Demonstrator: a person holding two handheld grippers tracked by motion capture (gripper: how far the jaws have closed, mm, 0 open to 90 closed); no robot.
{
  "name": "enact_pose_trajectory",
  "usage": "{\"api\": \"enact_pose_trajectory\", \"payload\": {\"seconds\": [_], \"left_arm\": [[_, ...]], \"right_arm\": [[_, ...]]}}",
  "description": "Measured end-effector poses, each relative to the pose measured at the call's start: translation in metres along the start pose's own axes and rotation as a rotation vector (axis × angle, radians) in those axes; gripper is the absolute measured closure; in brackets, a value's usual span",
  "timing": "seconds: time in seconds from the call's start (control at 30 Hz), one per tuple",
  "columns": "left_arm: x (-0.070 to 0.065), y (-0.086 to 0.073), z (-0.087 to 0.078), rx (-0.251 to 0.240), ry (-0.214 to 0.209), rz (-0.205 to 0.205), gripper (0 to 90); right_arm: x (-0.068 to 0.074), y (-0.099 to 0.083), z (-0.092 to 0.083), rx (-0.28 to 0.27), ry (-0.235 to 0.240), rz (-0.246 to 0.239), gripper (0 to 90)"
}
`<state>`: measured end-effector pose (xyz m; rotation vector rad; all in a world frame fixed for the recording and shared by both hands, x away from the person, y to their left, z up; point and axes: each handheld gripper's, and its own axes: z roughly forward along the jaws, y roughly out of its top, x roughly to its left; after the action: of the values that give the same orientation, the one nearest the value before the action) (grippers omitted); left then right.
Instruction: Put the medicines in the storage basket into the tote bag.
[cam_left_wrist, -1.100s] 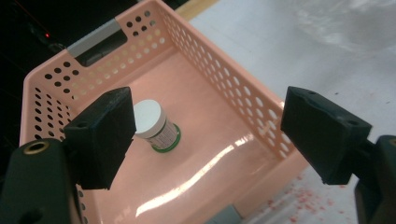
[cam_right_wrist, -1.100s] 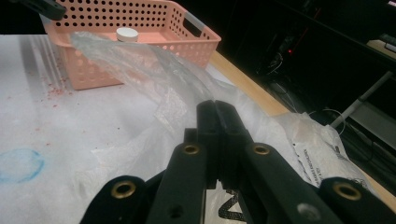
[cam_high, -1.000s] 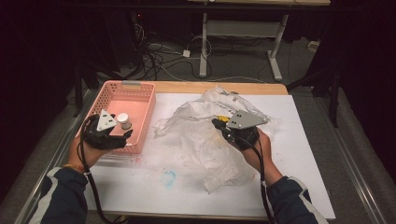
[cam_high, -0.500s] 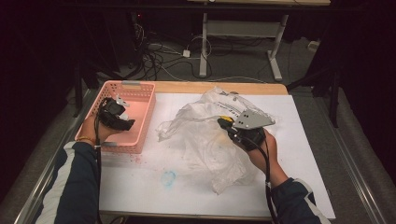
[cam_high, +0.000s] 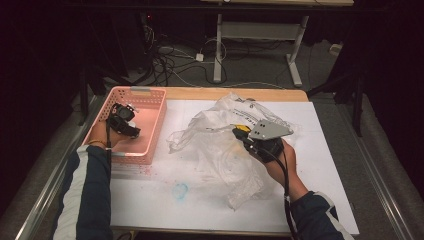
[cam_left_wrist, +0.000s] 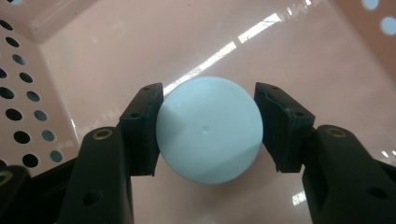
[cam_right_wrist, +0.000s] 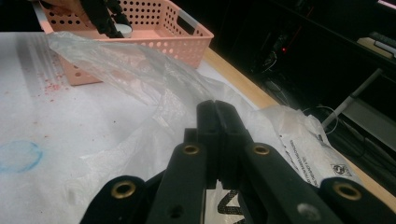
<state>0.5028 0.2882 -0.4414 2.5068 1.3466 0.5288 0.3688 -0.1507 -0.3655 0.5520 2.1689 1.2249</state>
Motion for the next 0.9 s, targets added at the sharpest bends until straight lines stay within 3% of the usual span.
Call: {"api": "enact_pose_trajectory", "payload": {"seconds": [0.17,0.33,0.47,0.53,0.57,0.67,0.77,0.8,0.87,0.9], "left_arm": [[0.003,-0.001,-0.001,-0.027,-0.020,-0.013,46.0],[-0.001,0.000,-0.005,-0.019,-0.012,0.019,48.0],[-0.002,-0.001,-0.015,-0.071,0.001,0.023,48.1],[-0.005,-0.003,-0.033,-0.160,0.021,0.033,48.2],[-0.005,-0.003,-0.033,-0.160,0.021,0.033,48.2],[-0.016,-0.008,-0.056,-0.274,0.014,0.057,48.2],[-0.032,-0.014,-0.081,-0.380,0.003,0.100,48.2],[-0.039,-0.017,-0.090,-0.435,0.003,0.126,48.3],[-0.050,-0.022,-0.102,-0.495,-0.022,0.145,48.2],[-0.063,-0.028,-0.114,-0.542,-0.044,0.167,48.3]], "right_arm": [[0.002,-0.001,0.002,0.009,0.003,-0.005,90.0],[0.001,-0.002,0.002,0.007,-0.005,-0.002,90.0],[0.000,-0.001,0.001,0.001,-0.011,0.000,90.0],[0.000,-0.001,0.001,0.001,-0.012,0.004,90.0],[0.000,-0.001,0.001,0.003,-0.011,0.005,90.0],[0.001,-0.001,0.001,0.005,-0.012,-0.003,90.0],[0.001,-0.001,0.001,0.006,-0.014,0.002,90.0],[0.001,-0.001,0.001,0.006,-0.014,0.005,90.0],[0.001,-0.001,0.001,0.007,-0.016,0.002,90.0],[0.001,-0.001,0.002,0.007,-0.017,0.003,90.0]]}}
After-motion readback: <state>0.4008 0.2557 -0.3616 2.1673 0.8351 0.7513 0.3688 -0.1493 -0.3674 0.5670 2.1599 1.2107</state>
